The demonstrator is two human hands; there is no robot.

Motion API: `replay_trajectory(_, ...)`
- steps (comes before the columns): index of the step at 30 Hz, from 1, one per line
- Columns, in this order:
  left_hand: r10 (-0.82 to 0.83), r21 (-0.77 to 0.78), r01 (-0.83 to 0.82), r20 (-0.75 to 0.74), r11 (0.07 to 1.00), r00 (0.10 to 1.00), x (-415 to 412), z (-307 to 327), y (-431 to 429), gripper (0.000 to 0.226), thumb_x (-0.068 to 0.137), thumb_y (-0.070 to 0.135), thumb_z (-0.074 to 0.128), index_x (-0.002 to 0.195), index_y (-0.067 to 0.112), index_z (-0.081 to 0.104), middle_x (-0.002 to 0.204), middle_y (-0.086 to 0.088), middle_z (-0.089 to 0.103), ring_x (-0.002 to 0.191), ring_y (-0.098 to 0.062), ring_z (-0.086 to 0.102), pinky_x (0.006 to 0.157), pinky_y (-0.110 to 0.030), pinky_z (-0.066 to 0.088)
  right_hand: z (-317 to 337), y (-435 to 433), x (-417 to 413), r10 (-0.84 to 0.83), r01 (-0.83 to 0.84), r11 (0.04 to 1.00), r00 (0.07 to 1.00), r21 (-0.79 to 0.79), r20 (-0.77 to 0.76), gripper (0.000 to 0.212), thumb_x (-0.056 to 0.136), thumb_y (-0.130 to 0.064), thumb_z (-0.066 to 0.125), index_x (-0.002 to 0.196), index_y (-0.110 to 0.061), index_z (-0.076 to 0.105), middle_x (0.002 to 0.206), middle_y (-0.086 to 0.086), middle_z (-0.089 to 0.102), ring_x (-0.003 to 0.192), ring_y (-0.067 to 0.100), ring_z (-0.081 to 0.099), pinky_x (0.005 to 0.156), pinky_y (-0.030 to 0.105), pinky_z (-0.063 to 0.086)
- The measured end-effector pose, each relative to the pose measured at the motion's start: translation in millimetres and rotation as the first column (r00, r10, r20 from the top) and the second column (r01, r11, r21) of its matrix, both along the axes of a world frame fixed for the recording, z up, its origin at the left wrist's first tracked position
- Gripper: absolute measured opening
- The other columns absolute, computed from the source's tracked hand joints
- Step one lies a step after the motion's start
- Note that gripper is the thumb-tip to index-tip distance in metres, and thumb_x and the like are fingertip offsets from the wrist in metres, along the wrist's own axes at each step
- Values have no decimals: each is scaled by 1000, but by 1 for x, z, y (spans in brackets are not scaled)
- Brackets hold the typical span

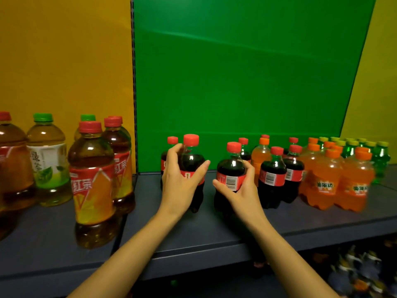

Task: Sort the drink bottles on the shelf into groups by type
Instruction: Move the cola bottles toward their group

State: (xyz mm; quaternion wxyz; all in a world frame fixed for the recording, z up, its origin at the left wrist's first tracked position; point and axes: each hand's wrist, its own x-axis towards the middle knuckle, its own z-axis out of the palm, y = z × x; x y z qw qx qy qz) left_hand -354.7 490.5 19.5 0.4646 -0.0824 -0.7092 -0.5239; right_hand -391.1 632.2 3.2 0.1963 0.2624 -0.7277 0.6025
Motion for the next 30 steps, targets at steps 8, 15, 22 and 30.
replay_trajectory(8,104,-34,-102,87,994,991,-30,-26,3,55,77,27,73,121,19,42,112,-2,55,103,-16,55,90,-25,44,-24,-3,-35,21,-21,1000,1000,-22,15,73,74,-25,75,124,-35,24,126,1,51,114,17,53,96,31,44)
replay_trajectory(15,175,-88,-167,99,982,980,-36,-26,-6,53,80,27,70,122,22,36,117,0,48,107,-14,49,84,-8,35,-29,-11,-45,47,-50,996,998,70,37,83,80,-35,67,142,-22,14,140,0,40,124,15,45,100,29,40)
replay_trajectory(22,221,-209,-187,153,960,963,-34,-29,-10,62,84,31,62,135,17,29,129,0,41,121,-16,42,93,-13,30,-27,-12,-39,41,-48,991,997,126,59,87,82,-41,63,146,-26,4,149,-3,29,134,14,34,108,32,33)
replay_trajectory(30,252,-377,-310,-197,873,947,-13,3,2,47,87,32,49,124,4,44,130,-5,43,122,-12,38,105,-19,29,-3,27,-11,35,-16,968,997,252,-70,82,85,-46,56,146,-32,3,154,-16,9,141,0,10,114,24,15)
